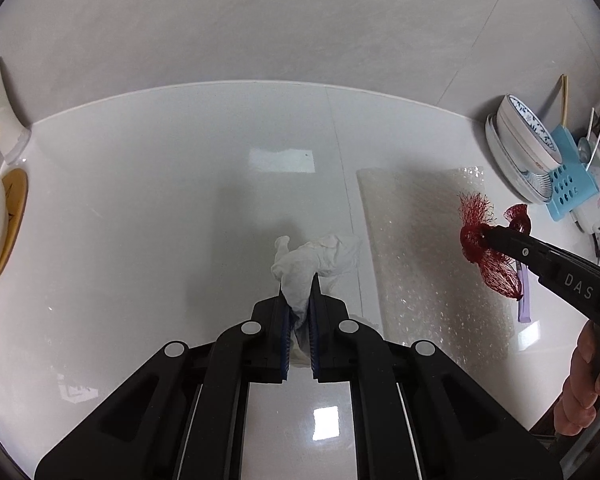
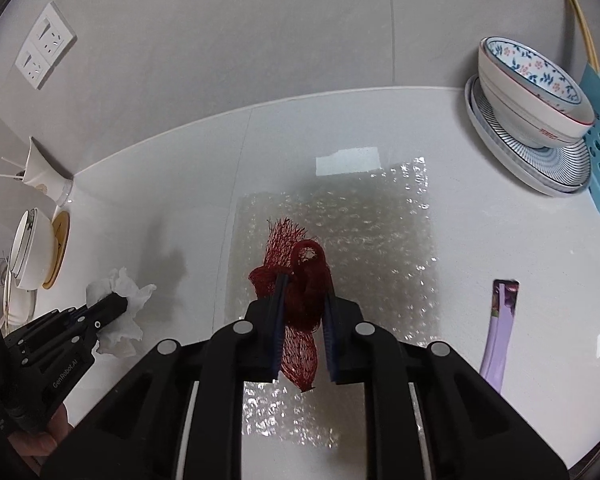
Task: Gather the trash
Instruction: 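Lift the white tissue with the left tool while the right tool lifts the red net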
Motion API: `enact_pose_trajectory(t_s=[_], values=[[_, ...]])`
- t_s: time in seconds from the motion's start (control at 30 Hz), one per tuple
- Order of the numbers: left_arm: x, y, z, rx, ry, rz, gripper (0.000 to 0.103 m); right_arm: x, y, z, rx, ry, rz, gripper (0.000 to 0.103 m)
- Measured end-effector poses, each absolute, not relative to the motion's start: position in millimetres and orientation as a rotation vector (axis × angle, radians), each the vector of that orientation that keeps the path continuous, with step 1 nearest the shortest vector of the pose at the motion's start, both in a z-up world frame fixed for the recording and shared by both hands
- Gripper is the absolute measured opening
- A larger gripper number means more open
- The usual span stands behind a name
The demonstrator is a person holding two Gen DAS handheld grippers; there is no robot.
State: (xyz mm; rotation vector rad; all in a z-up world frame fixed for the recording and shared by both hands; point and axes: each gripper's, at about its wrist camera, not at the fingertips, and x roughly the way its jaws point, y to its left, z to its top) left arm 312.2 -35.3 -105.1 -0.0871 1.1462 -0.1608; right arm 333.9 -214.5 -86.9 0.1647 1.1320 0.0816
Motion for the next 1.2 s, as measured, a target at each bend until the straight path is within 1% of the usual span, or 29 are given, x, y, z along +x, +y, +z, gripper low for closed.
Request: enact_pose_trajectory(t_s=[0.57, 1.2], values=[[242.5, -46.6, -87.4, -0.09, 1.142, -0.161, 0.006, 250.8, -221.9, -55.6, 0.099, 1.049, 0.079, 0.015], [157.3, -56.1, -66.4, -0.092, 1.113, -0.167, 0.006, 164.6, -228.1, -39.3, 0.088, 1.007, 0.1, 0.015]])
